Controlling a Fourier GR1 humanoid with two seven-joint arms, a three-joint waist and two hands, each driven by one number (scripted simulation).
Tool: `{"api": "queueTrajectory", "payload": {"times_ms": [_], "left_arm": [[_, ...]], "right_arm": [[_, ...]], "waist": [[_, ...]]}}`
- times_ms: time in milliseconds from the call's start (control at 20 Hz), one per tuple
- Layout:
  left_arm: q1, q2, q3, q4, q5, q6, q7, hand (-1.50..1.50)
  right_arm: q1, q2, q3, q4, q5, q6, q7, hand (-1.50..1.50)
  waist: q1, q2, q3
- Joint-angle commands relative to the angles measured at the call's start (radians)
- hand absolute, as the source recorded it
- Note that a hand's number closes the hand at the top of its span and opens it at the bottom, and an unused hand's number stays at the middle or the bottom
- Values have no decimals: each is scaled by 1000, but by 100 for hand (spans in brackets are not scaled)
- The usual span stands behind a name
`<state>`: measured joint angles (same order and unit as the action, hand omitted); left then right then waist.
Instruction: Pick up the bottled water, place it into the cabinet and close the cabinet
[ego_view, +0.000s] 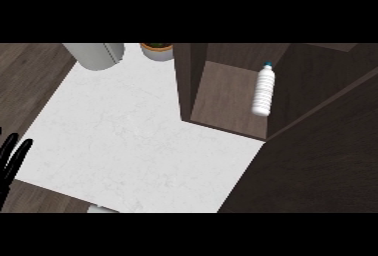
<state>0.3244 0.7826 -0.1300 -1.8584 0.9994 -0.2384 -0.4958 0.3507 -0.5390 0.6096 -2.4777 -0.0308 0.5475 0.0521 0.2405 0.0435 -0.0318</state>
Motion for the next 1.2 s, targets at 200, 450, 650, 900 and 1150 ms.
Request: {"api": "queueTrajectory", "payload": {"times_ms": [200,450,650,900,1150], "left_arm": [[-28,7,7,-10,6,-19,2,-150],[-33,16,17,15,14,-31,7,-150],[-43,11,24,16,23,-39,1,-150],[-42,17,22,36,24,-47,12,-150],[-52,24,29,35,28,-61,13,-150]], "right_arm": [[-12,77,123,44,-112,-2,55,150],[-17,115,80,66,-142,-34,54,150],[-40,130,19,76,-139,-63,84,150],[-145,135,-41,102,-89,-73,158,150],[-270,159,-75,192,-89,-85,259,150]], "waist": [[37,36,7],[41,45,7],[33,40,7],[30,30,5],[42,26,7]]}}
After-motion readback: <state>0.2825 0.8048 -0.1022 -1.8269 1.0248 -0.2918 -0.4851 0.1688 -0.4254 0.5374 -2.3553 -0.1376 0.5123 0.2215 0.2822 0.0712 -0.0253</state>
